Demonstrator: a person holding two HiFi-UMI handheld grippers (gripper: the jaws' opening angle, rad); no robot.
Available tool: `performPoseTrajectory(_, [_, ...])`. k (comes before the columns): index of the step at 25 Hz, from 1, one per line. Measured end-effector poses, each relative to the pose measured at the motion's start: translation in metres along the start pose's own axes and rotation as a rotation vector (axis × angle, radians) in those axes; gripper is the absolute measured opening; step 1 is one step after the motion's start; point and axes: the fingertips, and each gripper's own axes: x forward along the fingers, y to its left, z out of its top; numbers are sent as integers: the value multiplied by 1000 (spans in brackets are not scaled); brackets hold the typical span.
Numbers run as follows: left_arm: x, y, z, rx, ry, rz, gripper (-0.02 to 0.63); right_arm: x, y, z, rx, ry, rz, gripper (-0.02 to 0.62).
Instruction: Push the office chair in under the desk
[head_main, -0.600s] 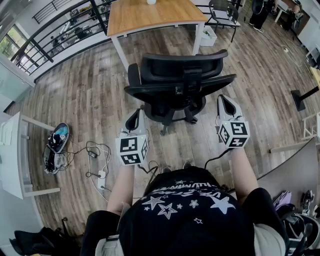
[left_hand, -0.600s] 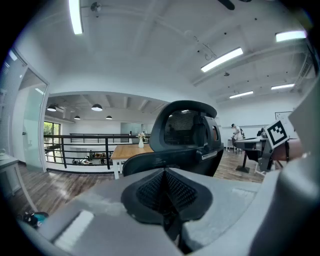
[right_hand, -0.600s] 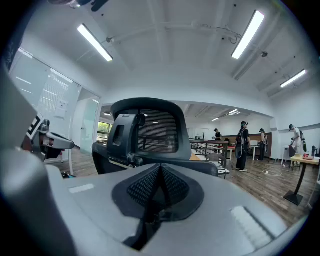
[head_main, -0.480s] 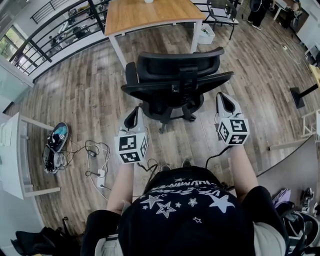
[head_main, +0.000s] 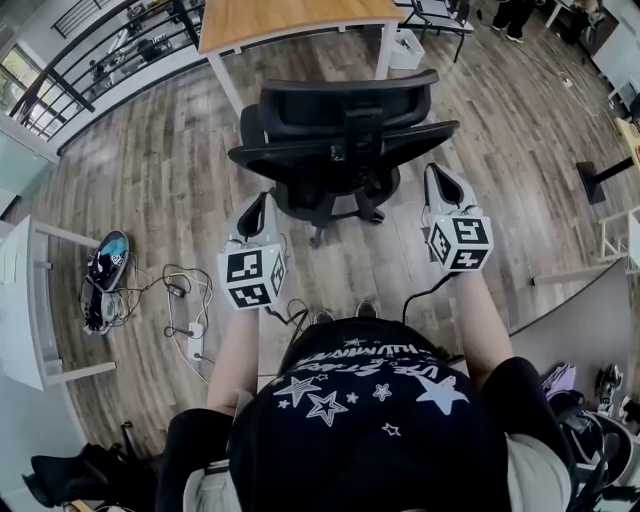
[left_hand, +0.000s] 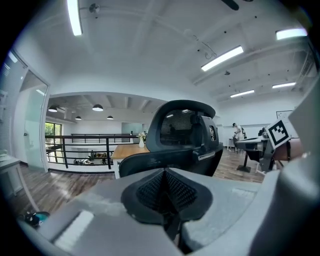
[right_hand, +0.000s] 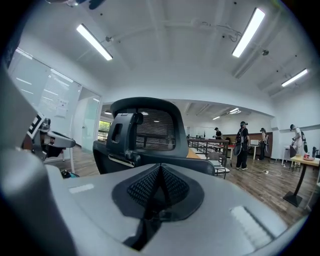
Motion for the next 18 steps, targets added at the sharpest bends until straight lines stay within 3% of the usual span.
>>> performPoseTrajectory(4, [-7, 4, -2, -5, 5, 0, 2, 3, 6, -1, -35, 12, 2, 2])
performPoseTrajectory(10, [-19, 23, -23, -12, 34, -18, 2, 2, 12, -11, -46, 22, -63, 3])
performPoseTrajectory(15, [-18, 37, -30, -7, 64, -44, 2, -3, 12, -15, -136, 60, -173, 3])
performPoseTrajectory(18, [-17, 36, -27, 12, 54, -68, 2, -3, 15, -15, -189, 95, -187, 9])
